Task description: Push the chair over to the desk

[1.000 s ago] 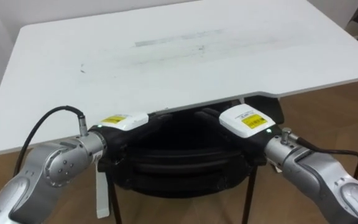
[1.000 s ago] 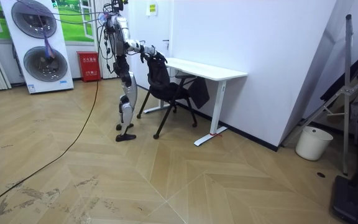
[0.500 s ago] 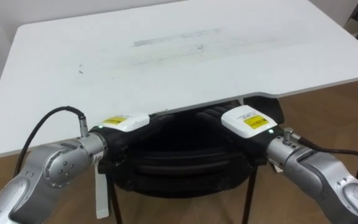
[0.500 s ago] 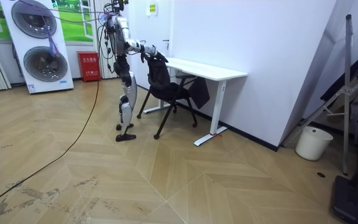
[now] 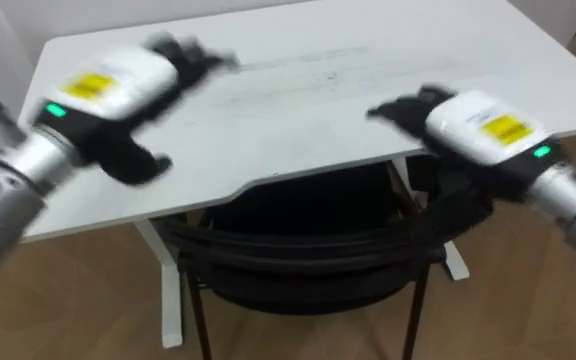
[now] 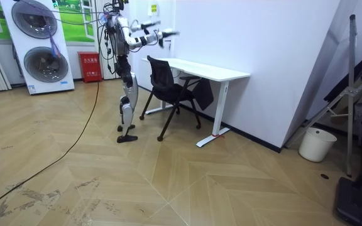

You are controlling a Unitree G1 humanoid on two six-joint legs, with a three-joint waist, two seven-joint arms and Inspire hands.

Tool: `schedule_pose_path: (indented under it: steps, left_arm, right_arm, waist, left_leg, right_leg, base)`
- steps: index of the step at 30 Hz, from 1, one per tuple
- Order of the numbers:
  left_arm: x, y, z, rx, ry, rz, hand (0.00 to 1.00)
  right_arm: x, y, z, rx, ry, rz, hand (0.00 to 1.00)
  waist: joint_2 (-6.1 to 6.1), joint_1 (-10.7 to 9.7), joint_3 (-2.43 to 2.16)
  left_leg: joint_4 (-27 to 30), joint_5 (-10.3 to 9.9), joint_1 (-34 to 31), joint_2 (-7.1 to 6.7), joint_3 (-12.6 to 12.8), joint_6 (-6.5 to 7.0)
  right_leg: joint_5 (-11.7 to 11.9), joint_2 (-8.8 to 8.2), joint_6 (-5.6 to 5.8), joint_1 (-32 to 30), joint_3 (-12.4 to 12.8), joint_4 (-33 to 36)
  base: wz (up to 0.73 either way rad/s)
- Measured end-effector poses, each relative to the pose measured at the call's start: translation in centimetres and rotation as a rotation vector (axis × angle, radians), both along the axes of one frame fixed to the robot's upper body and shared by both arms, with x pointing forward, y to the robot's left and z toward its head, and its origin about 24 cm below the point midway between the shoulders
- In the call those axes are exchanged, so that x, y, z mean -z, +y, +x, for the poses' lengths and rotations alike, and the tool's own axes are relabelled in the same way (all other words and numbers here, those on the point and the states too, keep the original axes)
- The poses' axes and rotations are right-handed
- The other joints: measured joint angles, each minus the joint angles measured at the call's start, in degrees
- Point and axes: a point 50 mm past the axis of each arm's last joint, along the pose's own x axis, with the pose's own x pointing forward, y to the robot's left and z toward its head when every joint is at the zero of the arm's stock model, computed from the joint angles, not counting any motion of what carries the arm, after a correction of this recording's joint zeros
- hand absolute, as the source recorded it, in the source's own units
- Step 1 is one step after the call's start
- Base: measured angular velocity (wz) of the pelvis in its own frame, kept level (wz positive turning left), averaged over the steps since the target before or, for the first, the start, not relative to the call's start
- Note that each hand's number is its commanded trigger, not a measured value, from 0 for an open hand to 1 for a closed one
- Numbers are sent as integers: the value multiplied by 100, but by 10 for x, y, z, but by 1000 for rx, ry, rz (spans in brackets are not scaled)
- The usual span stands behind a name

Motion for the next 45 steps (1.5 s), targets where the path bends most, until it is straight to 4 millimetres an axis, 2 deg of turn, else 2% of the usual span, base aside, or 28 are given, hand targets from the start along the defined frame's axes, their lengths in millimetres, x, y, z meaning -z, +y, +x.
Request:
schedule_pose_path:
  steps: [2,4,6,7,9,12,16,18,20,21,22,23,26,27,29,30,32,35,36,38,41,45]
  left_arm:
    - [-9,25,-16,-110,-127,-44,0]
    - [-7,40,-30,-186,-191,-58,0]
    - [-4,50,-40,-242,-251,-87,0]
    - [-1,57,-47,-275,-292,-122,0]
    - [9,69,-58,-344,-335,-177,0]
    - [28,83,-71,-442,-367,-311,0]
    - [58,97,-92,-561,-428,-498,0]
    - [77,105,-101,-621,-450,-646,0]
    - [114,114,-123,-756,-424,-865,0]
    - [126,115,-130,-793,-407,-920,0]
    - [150,115,-142,-871,-368,-1023,0]
    - [164,114,-149,-918,-337,-1072,0]
    - [254,98,-195,-1240,-112,-1366,0]
    - [267,94,-204,-1294,-66,-1403,0]
    - [307,69,-235,-1429,131,-1539,0]
    - [315,64,-243,-1457,188,-1560,0]
    - [338,46,-268,-1535,406,-1604,0]
    - [355,27,-295,-1611,620,-1623,0]
    - [357,24,-299,-1622,655,-1624,0]
    - [362,15,-307,-1628,803,-1581,0]
    - [369,4,-303,-1592,965,-1538,0]
    - [376,-5,-285,-1504,1125,-1466,0]
  right_arm:
    - [-23,-28,-11,132,-191,66,0]
    - [-28,-42,-21,199,-292,106,0]
    - [-26,-54,-32,246,-362,171,0]
    - [-23,-61,-39,273,-393,210,0]
    - [-16,-69,-48,310,-427,278,0]
    - [-1,-83,-65,392,-495,420,0]
    - [26,-93,-88,509,-567,569,0]
    - [42,-98,-98,561,-572,690,0]
    - [73,-108,-114,687,-542,908,0]
    - [84,-111,-119,732,-527,963,0]
    - [108,-114,-131,834,-492,1080,0]
    - [121,-115,-138,889,-472,1138,0]
    - [204,-109,-178,1215,-321,1504,0]
    - [217,-107,-184,1270,-289,1553,0]
    - [261,-92,-215,1459,-171,1714,0]
    - [270,-89,-222,1504,-140,1742,0]
    - [301,-72,-252,1665,25,1798,0]
    - [324,-50,-278,1784,177,1863,0]
    - [327,-45,-281,1797,208,1875,0]
    - [338,-27,-291,1823,377,1875,0]
    - [347,-10,-296,1842,591,1834,0]
    - [353,1,-289,1828,710,1842,0]
  waist:
    - [-11,-22,-26]
    - [-39,-86,-13]
    - [-55,-113,-9]
    - [-94,-132,10]
    - [-117,-146,8]
    - [-138,-199,-19]
    - [-43,-190,-87]
    - [28,-214,-78]
    - [86,-202,-81]
    - [101,-200,-82]
    - [128,-185,-75]
    - [134,-183,-73]
    - [117,-83,-72]
    - [107,-66,-72]
    - [72,-88,-72]
    - [68,-91,-71]
    - [47,-139,-56]
    - [37,-159,-51]
    - [34,-183,-50]
    - [38,-224,-48]
    - [54,-248,-42]
    - [47,-288,-45]
  left_leg:
    - [-35,-19,109,2,21,-26]
    - [-54,-24,114,7,21,-34]
    - [-56,-27,109,11,26,-39]
    - [-57,-30,82,10,39,-44]
    - [-56,-51,54,7,45,-45]
    - [-15,-115,55,7,51,-36]
    - [-13,-165,69,8,72,-44]
    - [-33,-170,88,12,102,-45]
    - [-72,-170,103,13,133,-45]
    - [-78,-173,123,14,144,-50]
    - [-99,-183,166,17,177,-58]
    - [-99,-187,173,17,181,-60]
    - [-84,-220,175,15,186,-75]
    - [-76,-233,171,18,177,-78]
    - [-14,-295,146,17,111,-74]
    - [16,-310,131,18,103,-72]
    - [37,-338,132,-12,39,-59]
    - [53,-370,146,-19,35,-41]
    - [52,-375,151,-19,35,-40]
    - [73,-409,145,-23,34,-43]
    - [72,-423,143,-27,43,-42]
    - [81,-423,141,-26,54,-43]
  right_leg:
    - [-5,8,7,122,-5,-80]
    - [-5,17,6,119,-1,-85]
    - [-6,19,5,120,-7,-73]
    - [-7,19,4,105,-9,-87]
    - [-7,17,4,86,-3,-106]
    - [-9,11,8,113,-5,-136]
    - [-13,11,15,114,-7,-150]
    - [-15,14,19,114,17,-154]
    - [-19,14,24,94,39,-155]
    - [-22,15,29,100,53,-152]
    - [-41,22,26,108,101,-134]
    - [-55,24,24,106,114,-121]
    - [-171,21,3,-6,155,35]
    - [-175,22,-2,-11,156,31]
    - [-181,19,-1,-5,140,26]
    - [-186,16,4,2,128,24]
    - [-210,-9,30,53,75,5]
    - [-214,-28,37,99,36,-27]
    - [-214,-29,38,113,37,-43]
    - [-218,-25,41,127,43,-68]
    - [-222,-29,48,125,46,-73]
    - [-221,-26,48,125,44,-71]
  base:
    - [-7]
    - [0]
    - [0]
    - [0]
    - [-2]
    - [-3]
    - [-7]
    - [-7]
    - [-9]
    - [-14]
    - [-11]
    - [-8]
    - [-10]
    - [-15]
    - [-2]
    - [9]
    - [15]
    - [4]
    - [0]
    - [0]
    - [-1]
    - [0]
